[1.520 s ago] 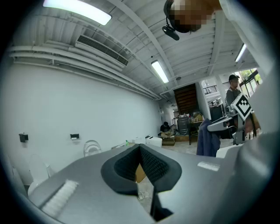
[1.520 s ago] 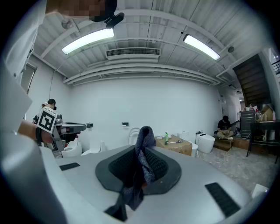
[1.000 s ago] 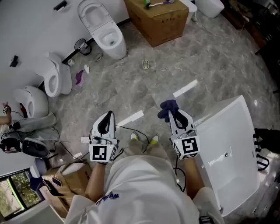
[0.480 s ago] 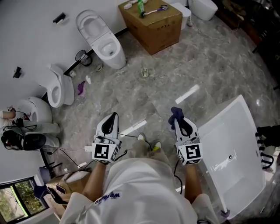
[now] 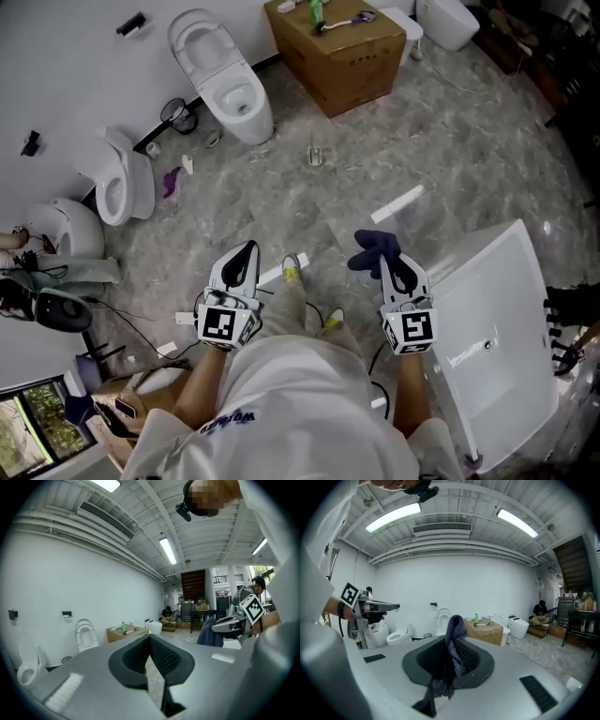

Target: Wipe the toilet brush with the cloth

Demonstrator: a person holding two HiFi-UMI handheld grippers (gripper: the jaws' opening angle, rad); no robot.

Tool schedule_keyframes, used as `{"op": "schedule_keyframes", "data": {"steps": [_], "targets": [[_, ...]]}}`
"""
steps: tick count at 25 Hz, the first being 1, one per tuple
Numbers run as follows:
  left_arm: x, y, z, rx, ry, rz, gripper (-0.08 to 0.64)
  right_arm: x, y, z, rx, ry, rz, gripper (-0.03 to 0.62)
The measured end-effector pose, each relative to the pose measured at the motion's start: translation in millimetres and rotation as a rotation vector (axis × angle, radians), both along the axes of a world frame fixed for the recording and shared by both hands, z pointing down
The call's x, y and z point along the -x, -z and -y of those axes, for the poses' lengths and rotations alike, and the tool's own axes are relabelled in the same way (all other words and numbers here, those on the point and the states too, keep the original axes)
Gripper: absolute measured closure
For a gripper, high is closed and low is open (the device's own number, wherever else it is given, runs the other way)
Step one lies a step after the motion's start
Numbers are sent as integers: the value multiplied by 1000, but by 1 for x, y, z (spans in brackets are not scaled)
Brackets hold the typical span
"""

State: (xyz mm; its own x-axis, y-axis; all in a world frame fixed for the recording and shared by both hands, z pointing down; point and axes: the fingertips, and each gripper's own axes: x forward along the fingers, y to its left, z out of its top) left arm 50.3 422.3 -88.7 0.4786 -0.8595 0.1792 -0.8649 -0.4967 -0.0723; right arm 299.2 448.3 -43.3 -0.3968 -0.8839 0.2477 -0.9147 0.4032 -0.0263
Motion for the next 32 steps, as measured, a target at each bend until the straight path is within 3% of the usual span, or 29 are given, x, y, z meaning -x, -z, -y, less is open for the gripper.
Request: {"op": "schedule_keyframes", "data": {"steps": [5,9,12,15,19,26,32], "targets": [[45,-7,57,3,0,-30,558,20,1,52,21,-64,-35,546],[94,-6,100,-3,-22,-28,558,34,1,91,94,-164,-15,546],[137,-21,128,33,24,-94,558,52,10,111,118,-199,-60,545],[158,-34,156,39,1,-96,558,67,13,121,109,-255,-107,545],[179,-49,176,64,-2,-129,558,87,0,136,180,-256,-157,545],[172,-77,207,138,-16,-127,558,117,-9,194,204,-171,-197,545],[152,-96,237,184,-2,-85,558,123,-43,251,205,-135,-140,543]]}}
